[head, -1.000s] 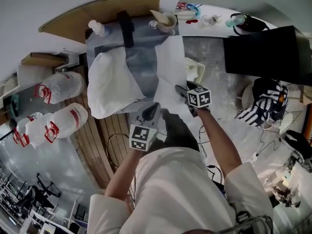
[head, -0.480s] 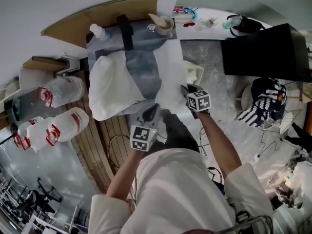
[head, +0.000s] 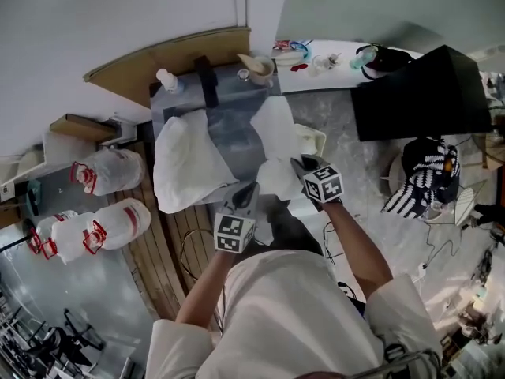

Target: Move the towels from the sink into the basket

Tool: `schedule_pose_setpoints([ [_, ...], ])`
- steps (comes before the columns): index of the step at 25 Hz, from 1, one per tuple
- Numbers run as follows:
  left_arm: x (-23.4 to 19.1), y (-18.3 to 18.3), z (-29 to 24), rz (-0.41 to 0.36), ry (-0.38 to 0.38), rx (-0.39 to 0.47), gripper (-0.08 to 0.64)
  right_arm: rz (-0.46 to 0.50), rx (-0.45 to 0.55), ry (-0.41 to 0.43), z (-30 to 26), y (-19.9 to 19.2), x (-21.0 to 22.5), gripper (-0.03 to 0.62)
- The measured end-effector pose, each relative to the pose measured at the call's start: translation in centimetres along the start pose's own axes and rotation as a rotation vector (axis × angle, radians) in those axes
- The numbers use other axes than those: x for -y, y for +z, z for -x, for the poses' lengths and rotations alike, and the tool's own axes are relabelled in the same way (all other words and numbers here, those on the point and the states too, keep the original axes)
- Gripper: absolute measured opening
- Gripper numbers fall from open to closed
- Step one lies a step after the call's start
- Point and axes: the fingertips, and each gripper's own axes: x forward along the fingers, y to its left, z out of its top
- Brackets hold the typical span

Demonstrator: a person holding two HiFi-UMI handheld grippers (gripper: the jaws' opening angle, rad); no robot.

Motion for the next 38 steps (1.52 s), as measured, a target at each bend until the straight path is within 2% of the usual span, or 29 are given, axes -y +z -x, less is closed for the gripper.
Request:
schedule_pose_setpoints([
  [7, 1.4, 1.5, 1.1, -0.026, -0.030, 0.009, 0.014, 0.035, 0.062, 0.022, 4.0, 2.6, -1.9, 0.044],
  [17, 4.0, 3.3, 1.2, -0.051, -0.086, -0.001, 0.012, 0.076, 0.170, 0.009, 10.0, 6.1, -2.6, 0.044],
  [30, 9.1, 6.3, -2.8, -0.130, -0.192, 0.006, 0.014, 0.037, 0.299, -0.094, 18.3, 7.5, 1.6, 0.044],
  [38, 12.4, 6.3, -5.3, -0.151, -0.244, -0.013, 0.014, 0.005, 0.304, -0.172, 21.7, 5.1, 5.6, 0.044],
])
